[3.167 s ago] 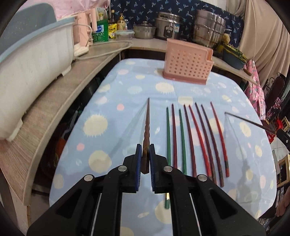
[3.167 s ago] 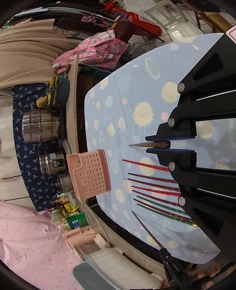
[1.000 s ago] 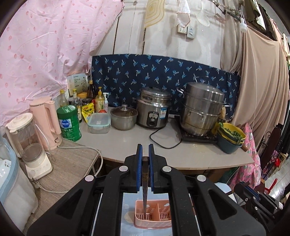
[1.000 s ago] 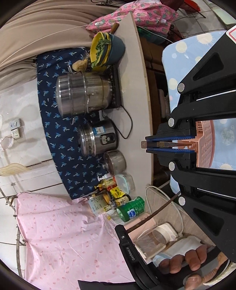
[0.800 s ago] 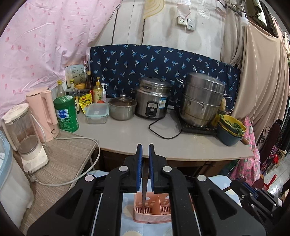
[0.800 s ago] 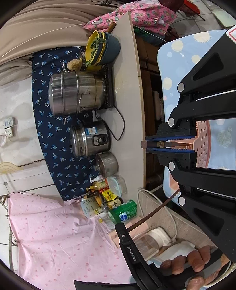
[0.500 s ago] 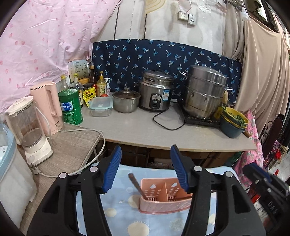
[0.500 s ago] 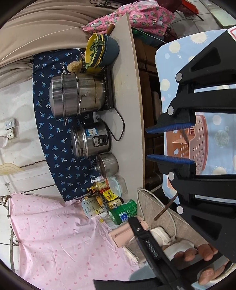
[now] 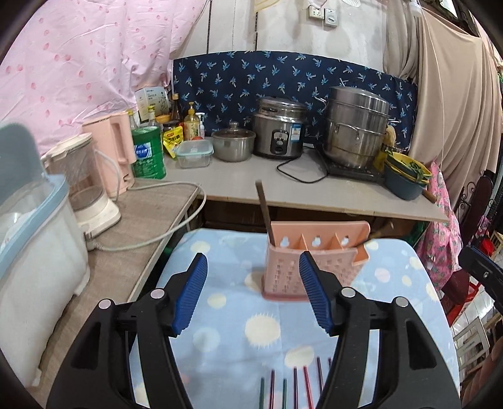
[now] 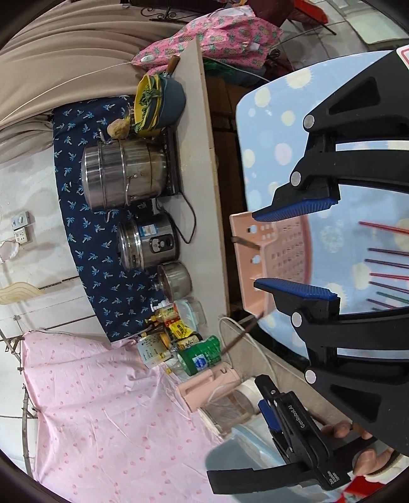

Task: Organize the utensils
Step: 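Move both open tools back over the row of chopsticks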

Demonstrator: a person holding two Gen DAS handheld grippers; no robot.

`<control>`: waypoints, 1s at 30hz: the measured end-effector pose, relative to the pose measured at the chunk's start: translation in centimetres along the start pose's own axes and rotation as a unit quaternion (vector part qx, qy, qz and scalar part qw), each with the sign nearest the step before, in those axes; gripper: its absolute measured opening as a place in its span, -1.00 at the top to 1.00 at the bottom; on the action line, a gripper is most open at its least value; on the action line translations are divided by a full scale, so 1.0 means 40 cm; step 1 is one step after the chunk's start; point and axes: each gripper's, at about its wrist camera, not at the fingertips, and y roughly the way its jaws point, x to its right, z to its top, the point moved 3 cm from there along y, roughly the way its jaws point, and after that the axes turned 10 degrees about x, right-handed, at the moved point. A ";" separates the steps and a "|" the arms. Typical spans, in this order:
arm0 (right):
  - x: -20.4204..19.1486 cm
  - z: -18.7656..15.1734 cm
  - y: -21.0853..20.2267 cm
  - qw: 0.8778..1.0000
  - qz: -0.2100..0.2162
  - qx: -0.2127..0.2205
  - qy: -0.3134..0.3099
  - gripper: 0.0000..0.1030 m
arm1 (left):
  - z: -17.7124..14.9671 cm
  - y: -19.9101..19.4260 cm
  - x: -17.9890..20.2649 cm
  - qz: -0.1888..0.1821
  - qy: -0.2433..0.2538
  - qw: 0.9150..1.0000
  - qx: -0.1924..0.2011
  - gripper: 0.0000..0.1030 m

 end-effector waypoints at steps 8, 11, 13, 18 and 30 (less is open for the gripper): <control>-0.010 -0.139 -0.120 1.000 -0.007 -0.025 -0.017 0.24 | -0.146 -0.114 -0.021 0.008 -0.003 1.000 -0.028 -0.12; -0.015 -0.202 -0.164 0.999 -0.019 -0.033 -0.036 0.24 | -0.201 -0.146 -0.031 0.006 -0.009 0.999 -0.043 -0.12; -0.016 -0.239 -0.185 0.998 -0.022 -0.041 -0.040 0.24 | -0.240 -0.167 -0.035 0.007 -0.011 0.999 -0.051 -0.12; -0.013 -0.340 -0.221 0.996 -0.027 -0.070 -0.042 0.24 | -0.319 -0.204 -0.036 0.012 -0.004 0.998 -0.069 -0.12; 0.021 -0.571 -0.215 0.989 -0.047 -0.138 -0.024 0.24 | -0.524 -0.235 -0.043 0.029 0.007 0.992 -0.120 -0.12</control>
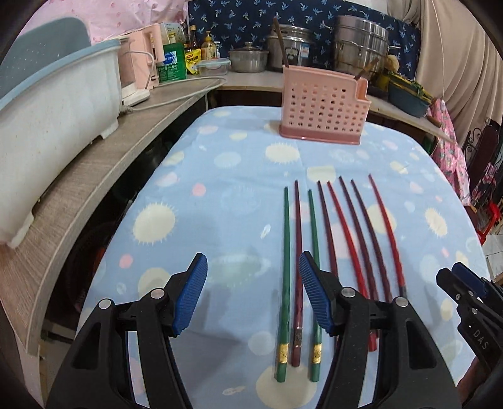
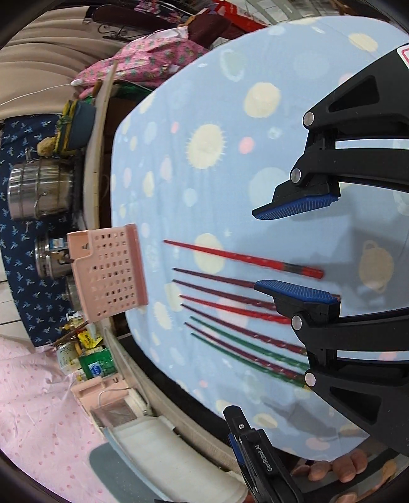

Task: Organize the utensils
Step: 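Move both open tools back over the row of chopsticks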

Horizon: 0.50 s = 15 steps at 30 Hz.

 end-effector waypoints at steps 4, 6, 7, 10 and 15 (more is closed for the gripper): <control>-0.004 -0.031 0.019 1.000 -0.002 -0.011 0.003 0.24 | -0.034 0.000 0.000 0.000 0.001 1.000 -0.001 -0.12; -0.007 -0.044 0.028 1.000 -0.004 -0.016 0.000 0.24 | -0.046 0.003 0.002 -0.001 -0.001 1.000 -0.006 -0.12; -0.009 -0.050 0.034 1.000 -0.003 -0.018 0.000 0.24 | -0.053 0.004 0.003 -0.002 -0.001 1.000 -0.009 -0.12; -0.015 -0.059 0.051 1.000 -0.004 -0.025 0.000 0.25 | -0.071 0.009 0.004 -0.003 -0.001 1.000 -0.016 -0.12; -0.028 -0.065 0.074 0.999 -0.001 -0.035 0.001 0.34 | -0.089 0.012 0.000 -0.006 0.000 1.000 -0.023 -0.12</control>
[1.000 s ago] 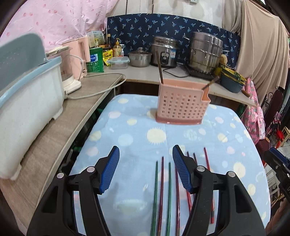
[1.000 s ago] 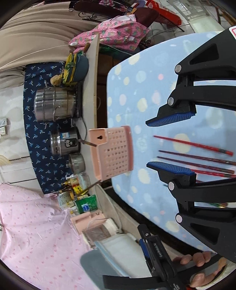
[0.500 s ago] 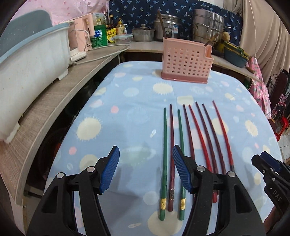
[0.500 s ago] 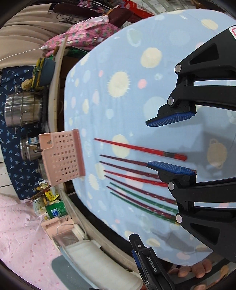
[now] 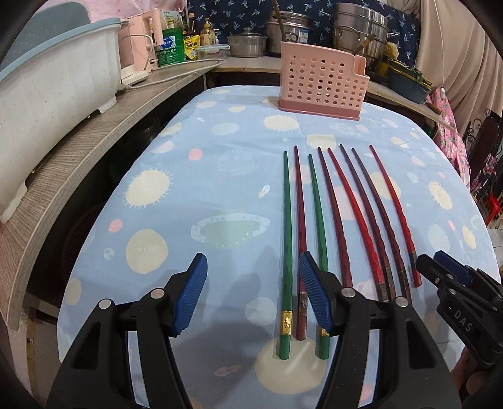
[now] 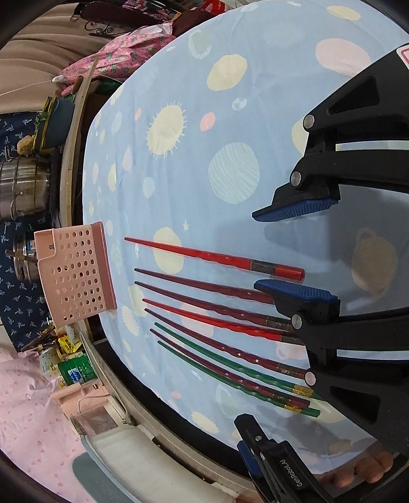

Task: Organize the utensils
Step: 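Move both open tools back over the row of chopsticks, then grasp a red chopstick with the right tool while the left tool grasps a green chopstick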

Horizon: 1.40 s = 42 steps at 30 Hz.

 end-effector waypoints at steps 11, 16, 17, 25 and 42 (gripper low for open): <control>-0.025 -0.010 0.020 0.999 -0.030 0.001 -0.036 0.74 | -0.041 0.004 -0.008 -0.011 -0.006 1.000 -0.019 -0.12; -0.013 -0.020 0.007 0.999 -0.032 0.006 -0.030 0.86 | -0.057 -0.002 -0.001 -0.017 -0.003 1.000 -0.021 -0.12; -0.012 -0.022 0.004 0.999 -0.032 0.008 -0.030 0.86 | -0.061 -0.003 -0.001 -0.016 -0.002 1.000 -0.022 -0.12; -0.003 -0.029 -0.006 0.999 -0.029 0.009 -0.022 0.87 | -0.089 -0.004 -0.003 -0.012 0.002 1.000 -0.028 -0.12; 0.000 -0.028 -0.007 1.000 -0.025 0.010 -0.015 0.87 | -0.108 -0.012 -0.014 -0.008 0.015 1.000 -0.025 0.34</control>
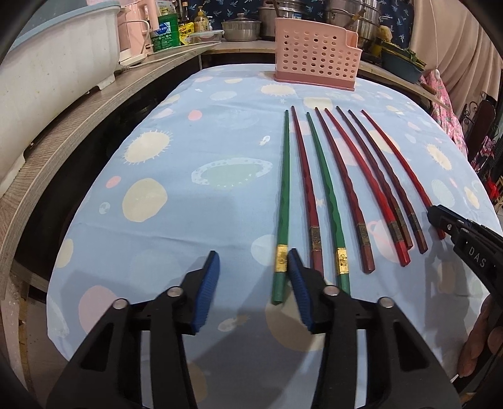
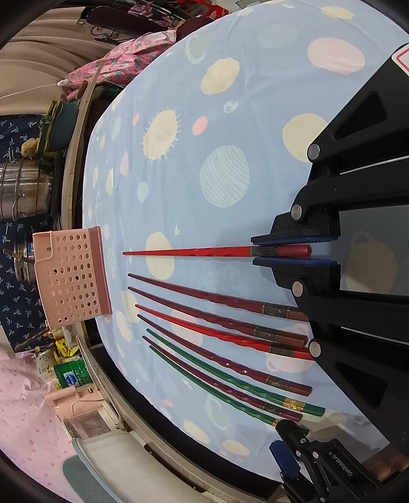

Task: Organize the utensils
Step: 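Grasp a red chopstick with the right tool while the left tool grasps a green chopstick, then lift the red and green chopsticks and lower them into the pink basket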

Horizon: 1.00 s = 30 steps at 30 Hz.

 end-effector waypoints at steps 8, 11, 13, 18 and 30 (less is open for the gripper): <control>-0.001 0.000 0.000 1.000 0.001 0.000 0.001 0.87 | 0.009 0.007 -0.010 -0.001 -0.011 1.000 -0.006 0.78; -0.001 0.000 0.001 1.000 0.001 0.000 0.002 0.87 | 0.010 0.009 -0.010 -0.002 -0.013 1.000 -0.008 0.80; 0.001 0.000 0.001 1.000 0.003 0.000 0.003 0.87 | 0.012 0.010 -0.010 -0.003 -0.014 1.000 -0.010 0.81; 0.006 -0.001 0.000 1.000 0.007 0.000 0.007 0.87 | 0.018 0.015 -0.026 -0.014 -0.034 0.999 -0.019 0.85; 0.046 0.022 -0.027 0.999 0.016 0.006 0.037 0.87 | 0.051 -0.003 -0.047 -0.028 -0.058 0.998 -0.020 0.86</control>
